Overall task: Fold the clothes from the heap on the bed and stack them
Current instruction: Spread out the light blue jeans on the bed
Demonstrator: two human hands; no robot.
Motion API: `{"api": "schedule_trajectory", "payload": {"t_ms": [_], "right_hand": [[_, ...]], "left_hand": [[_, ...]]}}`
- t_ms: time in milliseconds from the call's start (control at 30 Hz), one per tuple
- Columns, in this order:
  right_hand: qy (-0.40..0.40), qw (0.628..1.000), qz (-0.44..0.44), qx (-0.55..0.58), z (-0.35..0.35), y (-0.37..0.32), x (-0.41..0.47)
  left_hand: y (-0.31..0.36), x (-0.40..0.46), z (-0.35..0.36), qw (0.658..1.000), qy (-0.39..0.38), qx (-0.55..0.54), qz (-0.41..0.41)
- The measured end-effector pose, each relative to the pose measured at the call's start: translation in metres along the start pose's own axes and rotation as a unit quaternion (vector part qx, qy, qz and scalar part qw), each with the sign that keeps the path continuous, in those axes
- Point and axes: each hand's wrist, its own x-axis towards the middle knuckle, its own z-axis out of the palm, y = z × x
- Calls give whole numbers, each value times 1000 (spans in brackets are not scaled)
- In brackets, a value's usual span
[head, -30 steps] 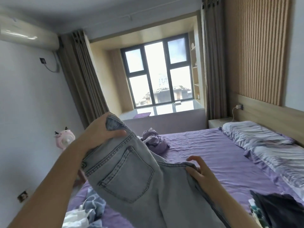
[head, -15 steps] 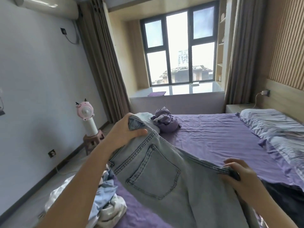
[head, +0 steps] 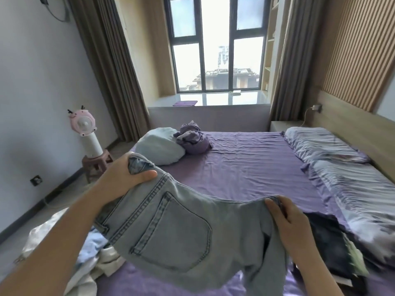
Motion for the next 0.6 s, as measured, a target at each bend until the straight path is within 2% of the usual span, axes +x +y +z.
{"api": "schedule_trajectory", "payload": {"t_ms": [100,233,367,500,600], "right_hand": [[-33,999,7,-28,-13,-14,7],[-83,993,-42,-76,-41,-40,29],[-204,974,-28,-97,-41,-46,61],[-348,921,16,-175,41,-1,81],[-433,874,48,-215,136,54,54]], "left_hand": [[3,-9,14,999,-34,-12,-40],[-7,-20,14,985,-109,-81,-108],[-44,-35,11,954,-210,-121,-175],[-113,-52,35,935,-235,-93,-250],[-178,-72,68,927,-204,-43,-312]]}}
